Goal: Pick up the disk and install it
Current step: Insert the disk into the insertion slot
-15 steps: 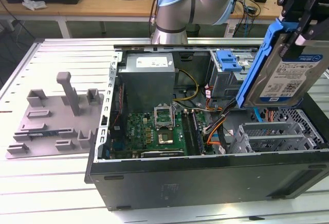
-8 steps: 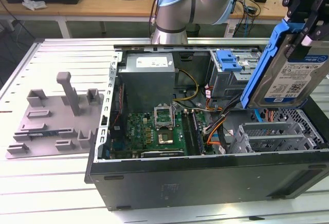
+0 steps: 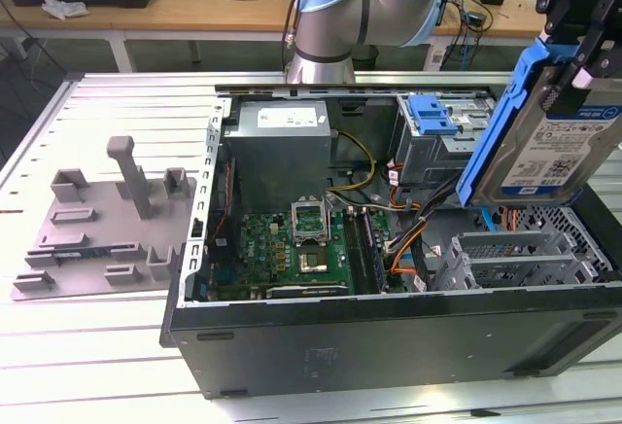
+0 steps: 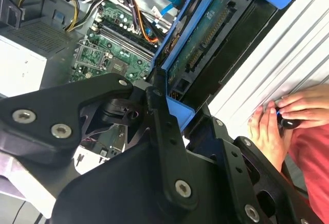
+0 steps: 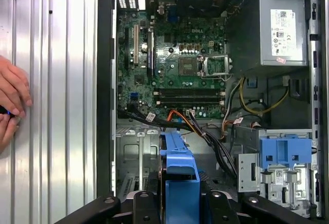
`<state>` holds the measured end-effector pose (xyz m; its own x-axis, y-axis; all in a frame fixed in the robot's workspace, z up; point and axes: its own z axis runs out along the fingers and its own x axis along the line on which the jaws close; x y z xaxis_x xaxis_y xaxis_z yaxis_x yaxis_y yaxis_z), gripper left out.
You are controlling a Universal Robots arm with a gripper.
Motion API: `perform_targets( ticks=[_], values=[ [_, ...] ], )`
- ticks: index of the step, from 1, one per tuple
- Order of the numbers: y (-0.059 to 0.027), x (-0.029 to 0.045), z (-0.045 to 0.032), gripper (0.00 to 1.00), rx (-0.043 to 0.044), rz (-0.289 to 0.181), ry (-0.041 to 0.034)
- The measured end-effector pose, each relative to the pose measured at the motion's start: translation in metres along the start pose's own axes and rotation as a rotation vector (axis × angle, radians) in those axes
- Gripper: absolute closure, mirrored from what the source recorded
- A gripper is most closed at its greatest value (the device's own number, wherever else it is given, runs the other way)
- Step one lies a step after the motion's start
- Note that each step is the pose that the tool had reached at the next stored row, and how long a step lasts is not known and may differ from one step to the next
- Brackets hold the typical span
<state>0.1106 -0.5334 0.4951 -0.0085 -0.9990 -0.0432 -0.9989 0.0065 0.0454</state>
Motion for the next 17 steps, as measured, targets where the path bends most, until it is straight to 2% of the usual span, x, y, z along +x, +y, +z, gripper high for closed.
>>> perform_targets(
  ticks=[9,17],
  values=[
    [-0.0073,0.0078,0.0030,0.63,0.0004,0.010,0.0001],
    [-0.0093,0.0085,0.0081,0.63,0.0006,0.011,0.0050]
  ],
)
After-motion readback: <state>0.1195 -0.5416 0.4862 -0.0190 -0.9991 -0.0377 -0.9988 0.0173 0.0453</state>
